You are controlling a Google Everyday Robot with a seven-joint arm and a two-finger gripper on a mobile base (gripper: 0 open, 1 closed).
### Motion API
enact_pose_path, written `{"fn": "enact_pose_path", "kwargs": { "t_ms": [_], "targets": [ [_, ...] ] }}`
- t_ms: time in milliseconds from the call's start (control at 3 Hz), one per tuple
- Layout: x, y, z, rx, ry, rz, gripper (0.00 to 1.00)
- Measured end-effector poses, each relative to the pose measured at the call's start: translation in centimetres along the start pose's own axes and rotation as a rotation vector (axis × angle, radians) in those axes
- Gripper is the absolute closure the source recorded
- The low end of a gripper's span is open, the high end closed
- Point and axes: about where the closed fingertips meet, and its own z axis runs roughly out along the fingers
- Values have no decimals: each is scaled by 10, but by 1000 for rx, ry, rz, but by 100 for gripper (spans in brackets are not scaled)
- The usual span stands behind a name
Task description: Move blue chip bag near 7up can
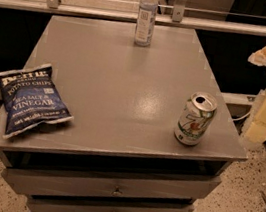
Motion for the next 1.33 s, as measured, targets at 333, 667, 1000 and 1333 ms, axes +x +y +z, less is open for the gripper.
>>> {"fn": "enact_pose_path", "kwargs": {
  "t_ms": [333, 667, 1000, 1333],
  "targets": [
    [-1, 0, 0, 3, -3, -2, 0],
    [-62, 3, 26, -35, -90, -72, 0],
    [-130, 15, 59, -78, -185, -148, 0],
    [-130, 15, 59, -78, -185, -148, 0]
  ]
}}
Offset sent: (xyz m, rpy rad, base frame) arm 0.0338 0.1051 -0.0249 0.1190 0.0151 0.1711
